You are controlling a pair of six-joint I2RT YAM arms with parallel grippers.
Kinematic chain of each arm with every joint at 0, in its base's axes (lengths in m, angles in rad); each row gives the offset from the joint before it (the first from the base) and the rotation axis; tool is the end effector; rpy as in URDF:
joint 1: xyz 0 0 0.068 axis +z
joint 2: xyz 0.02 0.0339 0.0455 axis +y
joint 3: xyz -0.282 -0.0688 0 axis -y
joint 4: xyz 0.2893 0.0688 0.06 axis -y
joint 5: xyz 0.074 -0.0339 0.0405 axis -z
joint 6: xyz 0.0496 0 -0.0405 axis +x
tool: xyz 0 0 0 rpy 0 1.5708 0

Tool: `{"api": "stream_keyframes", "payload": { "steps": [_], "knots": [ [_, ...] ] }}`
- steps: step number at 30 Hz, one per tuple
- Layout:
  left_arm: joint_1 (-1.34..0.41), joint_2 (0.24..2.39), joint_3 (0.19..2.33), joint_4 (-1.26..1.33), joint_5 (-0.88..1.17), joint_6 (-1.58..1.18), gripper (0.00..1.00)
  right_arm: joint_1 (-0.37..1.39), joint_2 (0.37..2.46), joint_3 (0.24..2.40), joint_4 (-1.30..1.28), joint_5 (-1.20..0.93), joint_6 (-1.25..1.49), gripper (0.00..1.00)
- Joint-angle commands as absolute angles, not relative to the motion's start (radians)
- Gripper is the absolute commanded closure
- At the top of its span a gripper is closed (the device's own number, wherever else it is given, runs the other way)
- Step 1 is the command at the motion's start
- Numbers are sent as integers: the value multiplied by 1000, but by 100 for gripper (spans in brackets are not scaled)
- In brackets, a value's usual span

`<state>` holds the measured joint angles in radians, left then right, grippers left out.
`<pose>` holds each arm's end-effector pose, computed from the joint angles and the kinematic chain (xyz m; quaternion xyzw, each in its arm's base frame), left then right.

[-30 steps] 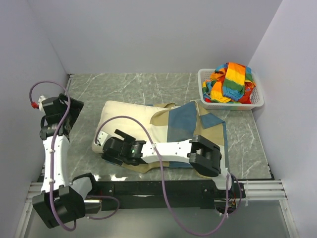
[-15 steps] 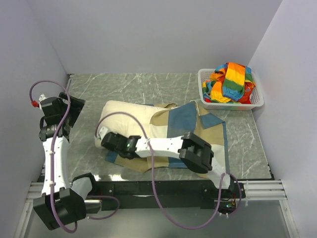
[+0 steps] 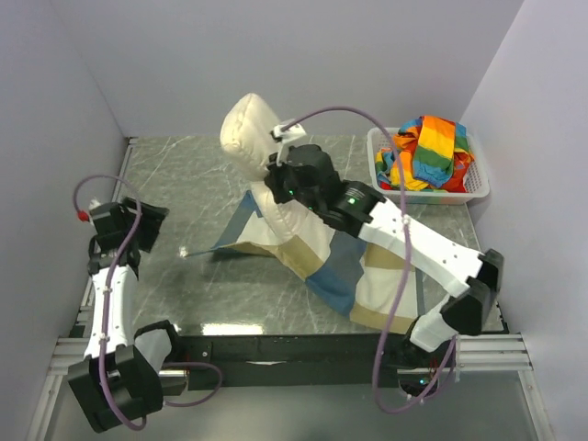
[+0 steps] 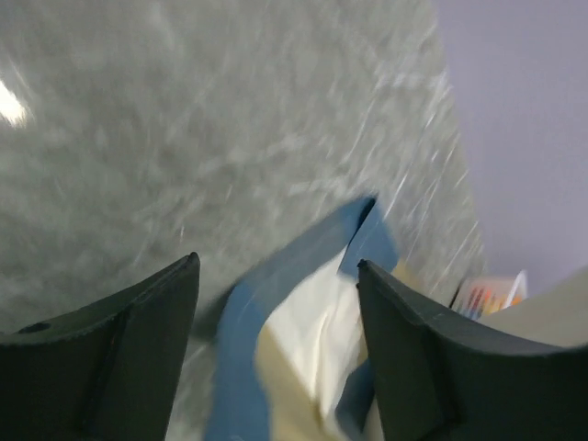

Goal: Put the pillow into the pillowcase

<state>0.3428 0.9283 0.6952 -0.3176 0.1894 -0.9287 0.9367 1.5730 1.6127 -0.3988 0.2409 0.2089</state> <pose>0.2395 0.0756 0.2666 -0.4787 0.7265 -0.2194 0.4415 0.2594 0.3327 0.4240 -0.2265 0.7870 0.2234 0.5286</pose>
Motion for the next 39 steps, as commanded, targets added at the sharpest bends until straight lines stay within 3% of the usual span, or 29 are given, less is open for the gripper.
{"api": "stream_keyframes", "payload": {
  "steps": [1, 5, 8, 13, 18, 22, 26, 36, 39],
  "knots": [
    [244, 960, 585, -186, 266, -977, 21, 927, 1473, 1560, -292, 204, 294, 100],
    [51, 980, 537, -181, 132, -1037, 12, 908, 1418, 1536, -288, 207, 308, 100],
    [48, 983, 473, -114, 172, -1092, 9, 900, 1393, 1517, -293, 207, 319, 100],
    [44, 1069, 462, -38, 274, -1140, 13, 891, 1355, 1480, -276, 212, 336, 100],
    [20, 1045, 453, -138, 218, -1190, 16, 876, 1350, 1497, -285, 206, 334, 100],
    [14, 1023, 430, -146, 153, -1190, 13, 873, 1327, 1494, -281, 203, 333, 100],
    [6, 1106, 402, -10, 214, -1160, 9, 871, 1287, 1482, -272, 193, 339, 100],
    [-133, 1335, 371, 380, 322, -1193, 11, 868, 1250, 1463, -284, 195, 344, 100],
    [-138, 1347, 418, 428, 383, -1198, 27, 865, 1250, 1465, -285, 199, 342, 100]
  ]
}}
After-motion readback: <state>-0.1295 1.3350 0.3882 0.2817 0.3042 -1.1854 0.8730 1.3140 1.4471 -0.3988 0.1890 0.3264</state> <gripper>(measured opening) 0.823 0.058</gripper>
